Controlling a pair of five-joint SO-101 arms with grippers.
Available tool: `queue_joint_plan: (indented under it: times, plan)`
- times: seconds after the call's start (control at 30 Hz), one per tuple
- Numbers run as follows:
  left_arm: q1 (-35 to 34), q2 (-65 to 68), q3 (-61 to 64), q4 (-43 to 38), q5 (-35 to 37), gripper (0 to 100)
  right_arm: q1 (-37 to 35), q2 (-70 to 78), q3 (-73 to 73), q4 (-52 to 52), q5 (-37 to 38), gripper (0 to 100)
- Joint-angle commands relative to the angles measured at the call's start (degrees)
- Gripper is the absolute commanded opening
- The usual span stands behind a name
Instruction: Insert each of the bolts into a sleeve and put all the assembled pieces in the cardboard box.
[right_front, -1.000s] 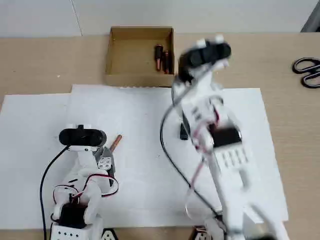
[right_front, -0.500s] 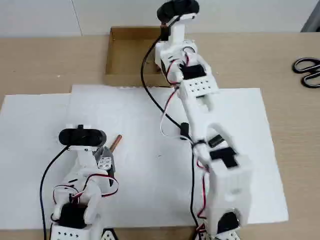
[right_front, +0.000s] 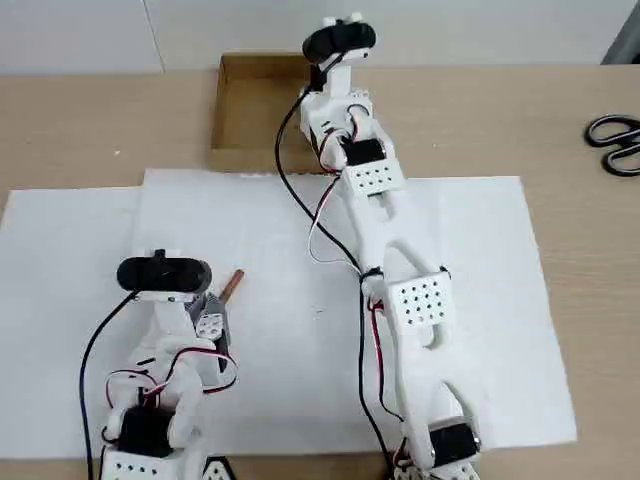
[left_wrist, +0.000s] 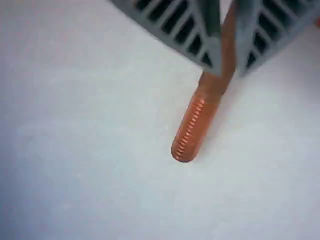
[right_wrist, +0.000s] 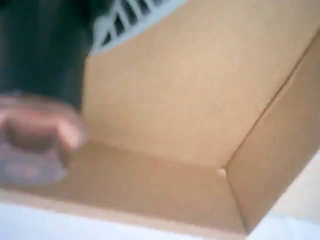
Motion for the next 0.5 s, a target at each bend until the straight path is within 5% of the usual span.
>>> queue_joint_plan:
  times: [0.0, 0.17, 0.47]
  plan:
    - [0.0, -0.5, -0.2, -1.1, 2.2, 1, 0.3, 2.9, -12.6, -1.8, -0.1, 0.8]
    - [0.0, -0.5, -0.2, -1.1, 2.2, 1, -0.9, 6.5, -19.7, 4.5, 3.3, 1.8]
    - [0.0, -0.5, -0.2, -1.1, 2.2, 1, -0.7, 6.3, -25.1, 17.5, 3.9, 27.3]
